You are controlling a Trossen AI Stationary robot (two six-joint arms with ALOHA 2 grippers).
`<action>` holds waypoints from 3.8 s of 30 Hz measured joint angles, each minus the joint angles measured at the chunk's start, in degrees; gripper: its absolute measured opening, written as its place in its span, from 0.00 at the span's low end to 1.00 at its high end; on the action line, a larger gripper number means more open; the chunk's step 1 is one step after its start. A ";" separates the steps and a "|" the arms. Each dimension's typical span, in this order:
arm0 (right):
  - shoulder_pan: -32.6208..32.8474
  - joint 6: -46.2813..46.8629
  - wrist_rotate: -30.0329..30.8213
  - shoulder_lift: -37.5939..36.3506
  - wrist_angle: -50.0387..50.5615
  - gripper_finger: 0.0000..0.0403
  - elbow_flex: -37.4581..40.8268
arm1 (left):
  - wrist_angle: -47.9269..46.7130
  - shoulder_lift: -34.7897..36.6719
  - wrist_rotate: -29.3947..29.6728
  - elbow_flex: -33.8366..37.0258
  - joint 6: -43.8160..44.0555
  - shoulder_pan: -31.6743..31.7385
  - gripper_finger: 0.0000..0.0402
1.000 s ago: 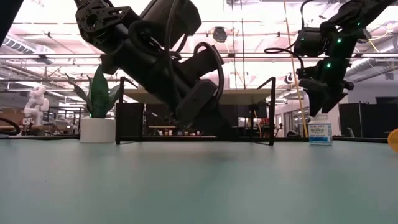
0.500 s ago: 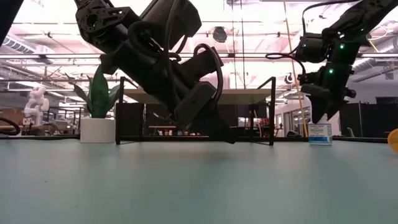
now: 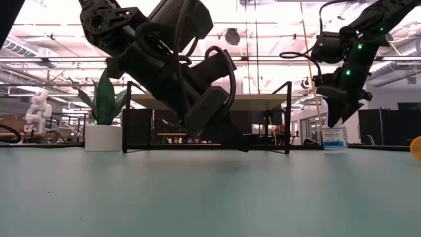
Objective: Pick and place medicine bottles onto shelf by color
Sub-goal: Put the blue white pill bottle on the shelf
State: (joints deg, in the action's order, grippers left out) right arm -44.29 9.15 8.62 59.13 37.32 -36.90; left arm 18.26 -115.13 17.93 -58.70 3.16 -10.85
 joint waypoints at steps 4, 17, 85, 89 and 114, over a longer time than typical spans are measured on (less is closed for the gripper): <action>1.30 0.50 -0.89 -0.25 5.19 0.42 -3.61 | 0.00 0.00 0.00 0.00 -0.04 0.00 0.64; 10.98 2.08 1.70 -0.79 20.39 0.41 -29.61 | 0.02 0.00 0.02 0.00 -1.17 0.64 0.64; 15.01 -32.66 -10.45 49.66 13.43 0.43 -73.49 | -1.96 -0.02 0.01 0.02 -2.27 1.51 0.64; 14.23 -32.81 -10.47 49.66 12.86 0.43 -73.49 | -1.97 -0.02 0.02 0.02 -2.29 1.51 0.64; 12.87 -35.39 -12.98 49.66 11.74 0.52 -73.47 | -2.19 -0.02 0.00 0.02 -2.31 1.51 0.64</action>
State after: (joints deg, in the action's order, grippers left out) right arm -31.42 -26.24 -4.36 108.79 49.05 -110.37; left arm 16.08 -115.15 17.93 -58.67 0.84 -9.34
